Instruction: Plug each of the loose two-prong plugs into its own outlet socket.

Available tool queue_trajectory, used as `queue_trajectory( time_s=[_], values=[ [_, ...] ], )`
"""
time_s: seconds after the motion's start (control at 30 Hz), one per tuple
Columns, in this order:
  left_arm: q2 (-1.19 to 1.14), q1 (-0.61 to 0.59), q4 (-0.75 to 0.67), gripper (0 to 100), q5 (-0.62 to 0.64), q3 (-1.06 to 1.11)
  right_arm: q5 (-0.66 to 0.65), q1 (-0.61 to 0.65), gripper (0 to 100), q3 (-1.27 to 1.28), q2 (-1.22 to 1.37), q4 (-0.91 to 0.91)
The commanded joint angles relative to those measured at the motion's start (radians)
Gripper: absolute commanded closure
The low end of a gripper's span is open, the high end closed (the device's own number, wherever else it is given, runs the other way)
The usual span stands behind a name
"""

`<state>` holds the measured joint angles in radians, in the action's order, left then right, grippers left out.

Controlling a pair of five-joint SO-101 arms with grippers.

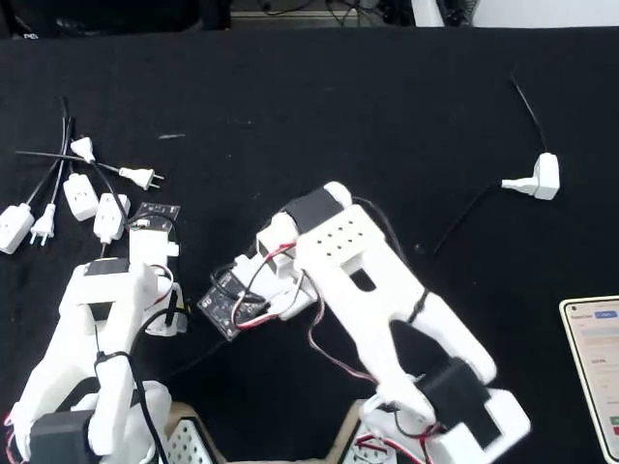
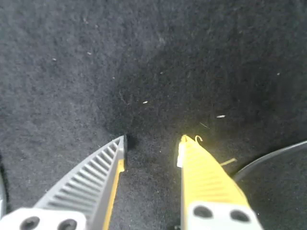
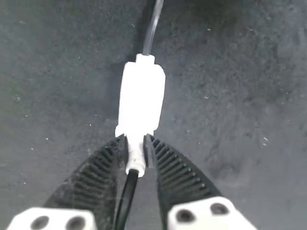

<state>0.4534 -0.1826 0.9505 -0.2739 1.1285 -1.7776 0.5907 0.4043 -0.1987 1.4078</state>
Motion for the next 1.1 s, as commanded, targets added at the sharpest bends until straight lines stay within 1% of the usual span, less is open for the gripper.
queue_trajectory(
  time_s=[0.0,0.17,0.37,0.53,0.63,0.73,0.8,0.83,0.9,0.97,1.07],
  values=[
    [-0.005,-0.002,-0.031,82,-0.002,0.004,0.002,-0.020,98.8,-0.004,-0.071,-0.017],
    [-0.005,-0.004,-0.031,82,-0.002,0.004,0.003,-0.018,98.8,0.010,-0.071,-0.023],
    [-0.005,-0.004,-0.031,82,-0.002,0.004,0.038,-0.009,98.8,0.151,-0.079,-0.193],
    [-0.006,-0.004,-0.031,82,-0.002,0.004,0.052,-0.018,98.8,0.116,-0.081,-0.203],
    [-0.006,-0.004,-0.031,82,-0.002,0.004,0.180,-0.064,98.8,0.061,-0.081,-0.203],
    [-0.006,-0.004,-0.031,82,-0.003,0.004,0.391,-0.127,98.7,0.047,-0.081,-0.198],
    [-0.006,-0.002,-0.031,82,-0.003,0.004,0.502,-0.172,98.7,0.050,-0.079,-0.129],
    [-0.008,0.001,-0.031,82,-0.002,0.004,0.529,-0.189,98.6,0.050,-0.079,-0.080],
    [-0.008,0.004,-0.034,82,-0.002,0.004,0.528,-0.212,98.5,0.050,-0.077,0.005],
    [-0.008,0.004,-0.034,82,-0.002,0.004,0.531,-0.238,96.0,0.056,-0.071,0.063],
    [-0.009,0.004,-0.034,82,-0.002,0.004,0.542,-0.285,89.6,0.136,-0.071,0.041]
  ],
)
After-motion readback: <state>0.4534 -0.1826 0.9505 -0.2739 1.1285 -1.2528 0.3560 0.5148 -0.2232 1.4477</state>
